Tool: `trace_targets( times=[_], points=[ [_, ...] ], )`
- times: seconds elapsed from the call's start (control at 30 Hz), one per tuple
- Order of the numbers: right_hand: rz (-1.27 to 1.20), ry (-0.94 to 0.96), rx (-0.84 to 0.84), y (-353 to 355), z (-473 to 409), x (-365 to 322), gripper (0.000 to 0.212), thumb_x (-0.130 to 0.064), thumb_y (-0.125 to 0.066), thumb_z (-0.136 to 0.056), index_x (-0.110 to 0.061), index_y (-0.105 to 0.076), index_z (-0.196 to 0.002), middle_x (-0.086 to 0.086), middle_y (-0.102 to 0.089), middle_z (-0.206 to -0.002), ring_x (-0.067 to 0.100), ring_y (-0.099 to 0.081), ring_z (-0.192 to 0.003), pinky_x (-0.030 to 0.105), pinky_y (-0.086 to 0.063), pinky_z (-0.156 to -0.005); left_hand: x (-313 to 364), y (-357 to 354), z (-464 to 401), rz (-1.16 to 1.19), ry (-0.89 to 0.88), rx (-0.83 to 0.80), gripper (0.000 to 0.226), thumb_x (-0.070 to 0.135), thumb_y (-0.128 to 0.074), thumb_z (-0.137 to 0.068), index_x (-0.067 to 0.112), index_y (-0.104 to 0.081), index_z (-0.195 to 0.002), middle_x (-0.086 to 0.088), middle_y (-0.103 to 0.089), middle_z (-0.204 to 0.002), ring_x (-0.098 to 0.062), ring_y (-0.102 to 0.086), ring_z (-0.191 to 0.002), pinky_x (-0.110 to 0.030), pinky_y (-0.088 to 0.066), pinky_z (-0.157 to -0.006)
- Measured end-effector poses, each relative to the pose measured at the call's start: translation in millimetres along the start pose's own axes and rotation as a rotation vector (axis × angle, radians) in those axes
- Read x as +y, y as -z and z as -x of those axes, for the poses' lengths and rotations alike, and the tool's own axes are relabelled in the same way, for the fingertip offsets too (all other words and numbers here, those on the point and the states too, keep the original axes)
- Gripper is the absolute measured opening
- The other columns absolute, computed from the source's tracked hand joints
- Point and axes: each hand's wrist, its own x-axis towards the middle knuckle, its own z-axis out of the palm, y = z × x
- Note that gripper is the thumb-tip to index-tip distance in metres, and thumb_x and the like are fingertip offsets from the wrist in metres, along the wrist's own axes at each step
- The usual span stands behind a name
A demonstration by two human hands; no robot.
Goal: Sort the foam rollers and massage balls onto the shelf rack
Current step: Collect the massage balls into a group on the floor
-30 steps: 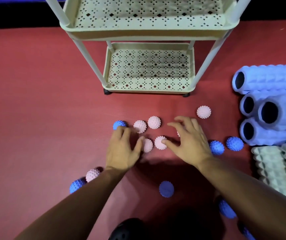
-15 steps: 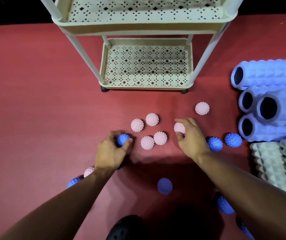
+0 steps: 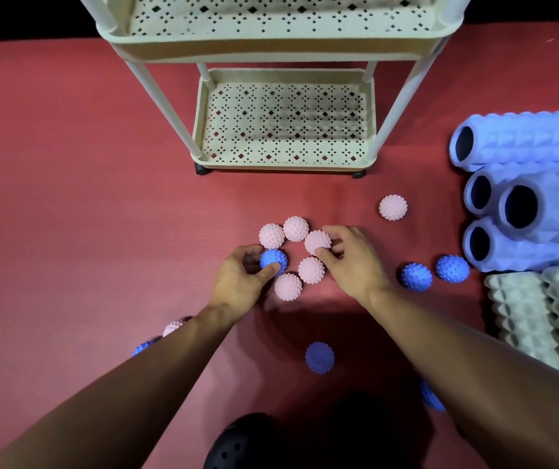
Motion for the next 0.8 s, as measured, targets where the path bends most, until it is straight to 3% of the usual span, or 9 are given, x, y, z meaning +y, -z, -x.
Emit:
trace_targets(
  times=[0.13, 0.27, 0.4, 0.6, 0.7, 0.8],
  points=[
    [0.001, 0.001, 0.000, -0.7, 1.5, -0.1, 0.026, -0.024, -0.072, -0.090, -0.023, -0.067, -0.116, -0.007, -0.058, -0.108, 0.008, -0.061, -0.088, 0.023, -0.049, -0.090, 1.5, 6.4, 1.1, 0.033, -0.006, -0.025, 0.037, 0.013, -0.082, -0.083, 0.014, -0.064, -0.115, -0.002, -0.070, -0.103, -0.012, -0.067, -0.092, -0.022, -0.053, -0.087],
    [-0.004, 0.038, -0.010, -0.5, 3.0, 2.6, 0.021, -0.022, -0.072, -0.090, -0.024, -0.070, -0.111, -0.007, -0.061, -0.105, -0.001, -0.059, -0.083, 0.004, -0.042, -0.079, -1.3, 8.6, 3.2, 0.079, -0.036, -0.064, 0.030, 0.002, -0.076, -0.086, 0.016, -0.062, -0.109, 0.001, -0.068, -0.097, -0.007, -0.066, -0.085, -0.015, -0.053, -0.082],
    [-0.032, 0.064, -0.018, -1.0, 5.7, 4.9, 0.019, -0.023, -0.072, -0.089, -0.028, -0.070, -0.107, -0.009, -0.066, -0.102, 0.002, -0.063, -0.087, 0.022, -0.052, -0.087, 0.4, 3.1, 5.9, 0.061, -0.066, -0.078, 0.033, -0.001, -0.073, -0.087, 0.004, -0.062, -0.119, -0.004, -0.066, -0.097, -0.009, -0.063, -0.081, -0.011, -0.052, -0.078],
    [-0.051, 0.091, 0.029, 2.1, 8.8, 5.6, 0.023, -0.023, -0.073, -0.088, -0.025, -0.069, -0.111, -0.008, -0.065, -0.100, 0.007, -0.063, -0.086, 0.032, -0.054, -0.089, 4.4, 8.9, 5.8, 0.043, -0.078, -0.073, 0.029, 0.002, -0.072, -0.089, 0.009, -0.063, -0.116, 0.000, -0.067, -0.097, 0.002, -0.062, -0.078, -0.009, -0.050, -0.076],
    [0.013, 0.277, 0.063, 0.2, 20.8, 2.7, 0.023, -0.031, -0.075, -0.087, -0.027, -0.068, -0.108, -0.019, -0.058, -0.098, -0.002, -0.056, -0.085, 0.025, -0.050, -0.082, 1.9, 27.7, 8.2, -0.095, -0.151, -0.097, 0.024, 0.007, -0.072, -0.090, 0.012, -0.066, -0.113, 0.003, -0.067, -0.099, -0.005, -0.063, -0.086, -0.008, -0.048, -0.080],
    [0.205, 0.623, -0.020, 0.7, 41.2, -0.7, 0.023, -0.041, -0.072, -0.087, -0.024, -0.068, -0.102, -0.016, -0.058, -0.098, 0.005, -0.056, -0.090, 0.023, -0.046, -0.077, -10.6, 69.8, 9.6, -0.514, -0.414, -0.097, 0.027, 0.031, -0.073, -0.086, 0.018, -0.068, -0.110, 0.009, -0.064, -0.107, -0.005, -0.058, -0.098, -0.004, -0.038, -0.091]
  ],
)
